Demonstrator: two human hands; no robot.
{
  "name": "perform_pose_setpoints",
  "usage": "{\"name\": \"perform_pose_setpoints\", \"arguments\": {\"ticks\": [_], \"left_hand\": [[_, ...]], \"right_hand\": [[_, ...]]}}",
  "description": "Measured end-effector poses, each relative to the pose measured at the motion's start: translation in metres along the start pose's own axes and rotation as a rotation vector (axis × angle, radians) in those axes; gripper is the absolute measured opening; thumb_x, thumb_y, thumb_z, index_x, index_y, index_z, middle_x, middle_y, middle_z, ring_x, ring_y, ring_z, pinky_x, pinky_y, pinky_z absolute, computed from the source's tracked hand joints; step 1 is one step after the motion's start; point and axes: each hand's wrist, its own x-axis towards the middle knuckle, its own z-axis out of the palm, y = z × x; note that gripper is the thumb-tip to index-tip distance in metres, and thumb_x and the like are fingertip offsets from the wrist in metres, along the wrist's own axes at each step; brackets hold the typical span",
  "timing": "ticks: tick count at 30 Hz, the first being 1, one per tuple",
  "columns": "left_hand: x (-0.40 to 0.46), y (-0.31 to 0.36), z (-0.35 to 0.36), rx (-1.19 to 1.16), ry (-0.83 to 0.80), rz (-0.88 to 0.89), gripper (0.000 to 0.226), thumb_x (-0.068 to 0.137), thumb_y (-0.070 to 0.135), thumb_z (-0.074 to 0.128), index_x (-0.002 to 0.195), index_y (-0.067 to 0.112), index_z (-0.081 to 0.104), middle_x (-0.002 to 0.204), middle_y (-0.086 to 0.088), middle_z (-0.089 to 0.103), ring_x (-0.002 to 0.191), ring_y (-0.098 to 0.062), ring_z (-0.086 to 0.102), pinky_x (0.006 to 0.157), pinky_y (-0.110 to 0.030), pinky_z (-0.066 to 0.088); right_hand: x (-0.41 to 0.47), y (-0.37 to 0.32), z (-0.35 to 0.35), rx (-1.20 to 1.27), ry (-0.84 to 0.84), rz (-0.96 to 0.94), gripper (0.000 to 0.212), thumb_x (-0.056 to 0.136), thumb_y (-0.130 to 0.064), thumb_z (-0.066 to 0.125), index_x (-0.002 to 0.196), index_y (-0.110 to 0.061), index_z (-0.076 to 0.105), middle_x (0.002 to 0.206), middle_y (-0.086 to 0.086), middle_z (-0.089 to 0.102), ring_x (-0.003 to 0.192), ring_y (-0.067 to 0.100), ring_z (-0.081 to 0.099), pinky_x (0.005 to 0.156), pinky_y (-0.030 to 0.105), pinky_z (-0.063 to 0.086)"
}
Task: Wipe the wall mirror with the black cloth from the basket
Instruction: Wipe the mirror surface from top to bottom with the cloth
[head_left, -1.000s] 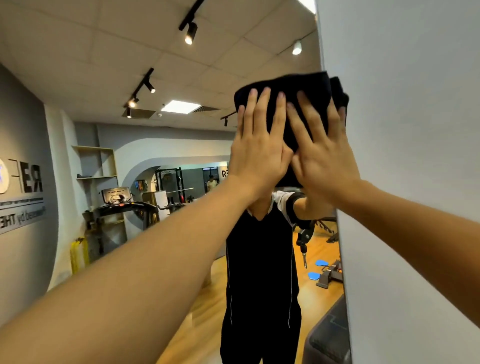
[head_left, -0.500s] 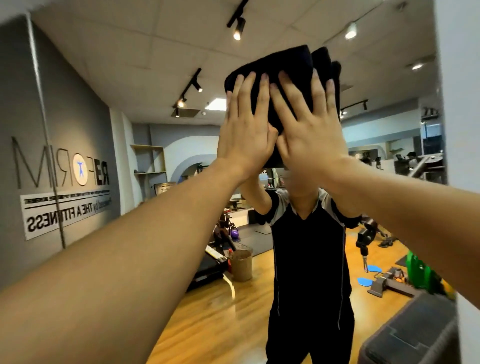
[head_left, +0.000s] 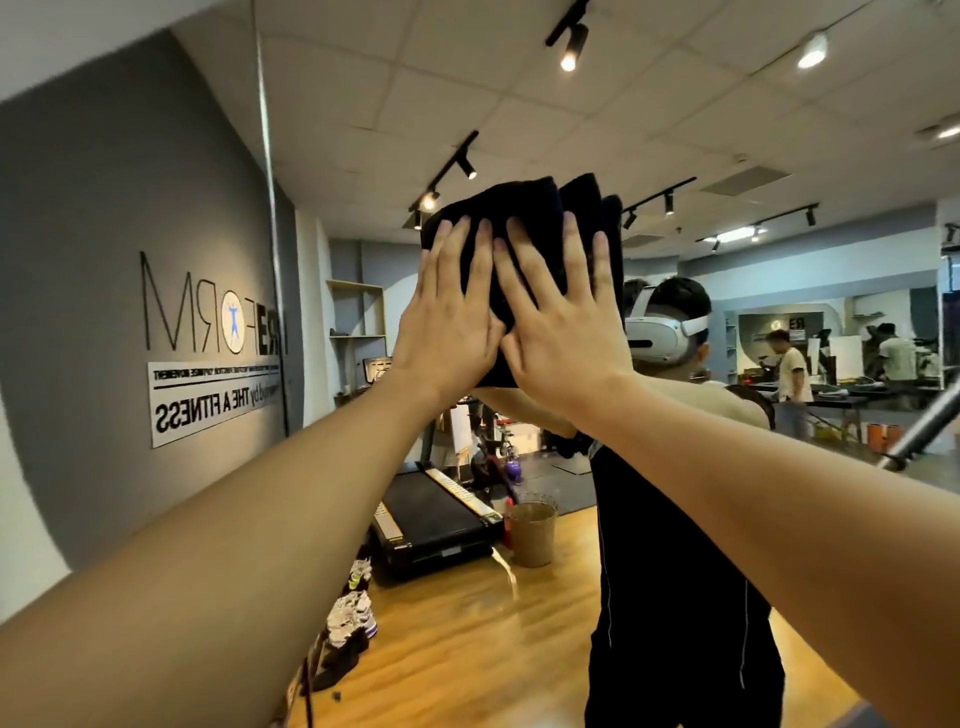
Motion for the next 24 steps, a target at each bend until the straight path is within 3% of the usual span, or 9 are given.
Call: {"name": "perform_pose_setpoints", "arguments": {"ticks": [5, 10, 16, 24], "left_hand": [[-0.035, -0.069, -0.006, 0.006, -0.019, -0.02, 0.072, 0.098, 0.031, 0.037, 0.16, 0.003, 0.013, 0.166, -0.021, 0.013, 0.155, -0.036, 0.007, 0.118, -0.057, 0.035], [-0.066, -0.125, -0.008, 0.015, -0.037, -0.021, 0.073, 0.097, 0.03, 0.042, 0.16, 0.004, 0.013, 0.165, -0.021, 0.013, 0.155, -0.035, 0.008, 0.115, -0.056, 0.039], [-0.104, -0.164, -0.005, -0.007, -0.053, -0.047, 0.073, 0.097, 0.025, 0.047, 0.159, 0.003, 0.016, 0.165, -0.022, 0.016, 0.155, -0.037, 0.009, 0.111, -0.055, 0.045], [-0.179, -0.193, 0.0, -0.047, -0.117, -0.019, 0.073, 0.096, 0.023, 0.045, 0.159, -0.001, 0.017, 0.164, -0.027, 0.015, 0.155, -0.041, 0.008, 0.117, -0.053, 0.038]], "right_hand": [[0.014, -0.073, 0.023, 0.011, -0.009, -0.008, 0.074, 0.101, -0.046, 0.036, 0.164, -0.014, 0.012, 0.171, 0.01, 0.007, 0.155, 0.045, -0.002, 0.125, 0.062, 0.002], [0.019, -0.132, 0.042, 0.007, -0.023, -0.012, 0.075, 0.101, -0.047, 0.036, 0.164, -0.014, 0.009, 0.171, 0.01, 0.005, 0.155, 0.046, -0.003, 0.125, 0.062, 0.004], [0.013, -0.181, 0.057, 0.005, -0.041, -0.043, 0.077, 0.098, -0.044, 0.037, 0.164, -0.014, 0.009, 0.171, 0.011, 0.006, 0.155, 0.047, 0.0, 0.125, 0.062, 0.003], [-0.037, -0.238, 0.077, 0.02, -0.086, -0.079, 0.08, 0.094, -0.042, 0.037, 0.164, -0.013, 0.01, 0.171, 0.011, 0.007, 0.154, 0.049, 0.003, 0.125, 0.062, 0.002]]}}
